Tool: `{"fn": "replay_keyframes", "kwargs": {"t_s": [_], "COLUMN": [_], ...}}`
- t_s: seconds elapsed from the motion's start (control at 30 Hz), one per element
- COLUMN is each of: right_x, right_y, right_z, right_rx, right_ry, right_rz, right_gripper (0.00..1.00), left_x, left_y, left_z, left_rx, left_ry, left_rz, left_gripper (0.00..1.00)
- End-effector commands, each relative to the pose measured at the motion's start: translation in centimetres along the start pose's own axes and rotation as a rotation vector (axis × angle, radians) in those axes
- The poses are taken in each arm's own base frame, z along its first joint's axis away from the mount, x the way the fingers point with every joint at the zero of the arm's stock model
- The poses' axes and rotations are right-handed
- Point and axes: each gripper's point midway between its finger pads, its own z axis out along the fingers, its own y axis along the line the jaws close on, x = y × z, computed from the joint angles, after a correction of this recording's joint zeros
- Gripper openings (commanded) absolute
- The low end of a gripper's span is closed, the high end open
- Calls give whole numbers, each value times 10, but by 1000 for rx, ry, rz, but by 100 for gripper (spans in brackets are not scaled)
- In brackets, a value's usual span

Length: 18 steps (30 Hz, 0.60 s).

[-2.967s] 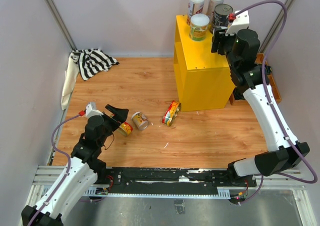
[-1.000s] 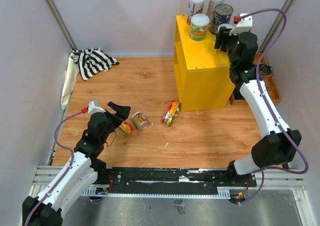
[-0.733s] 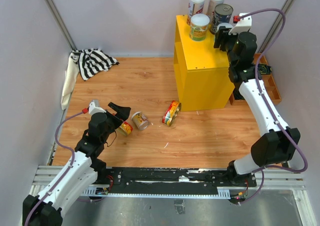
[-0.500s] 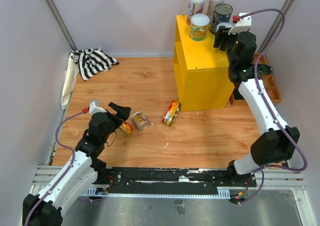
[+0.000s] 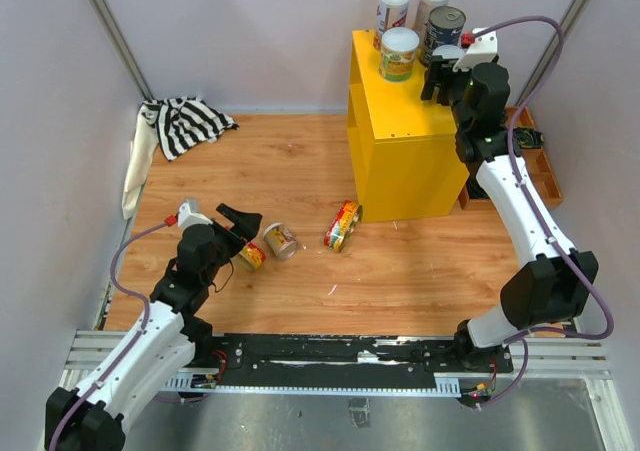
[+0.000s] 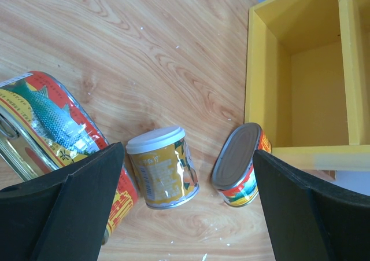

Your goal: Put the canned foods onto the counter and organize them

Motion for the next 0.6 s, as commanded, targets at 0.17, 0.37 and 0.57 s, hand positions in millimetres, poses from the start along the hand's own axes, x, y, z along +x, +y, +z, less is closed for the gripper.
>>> {"fn": "replay_keyframes", "kwargs": {"t_s": [0.17,0.37,0.57], "right_x": [-6,-21,-38], "right_y": [-5,-3,1], "right_z": [-9,-22,-37], "right_rx": [-4,-10,-17], "right_ry": [14,-12,-39], "right_rz": [19,26,20], "right_gripper": [85,85,85], "left_x": [-13,-17,-20], "left_y": [-13,-17,-19], "left_z": [-6,-10,-14], "left_rx": [42,54,65], "left_ry": [-36,-45,-51], "left_rz": [-12,-14,-17], "left_gripper": [98,98,98]}}
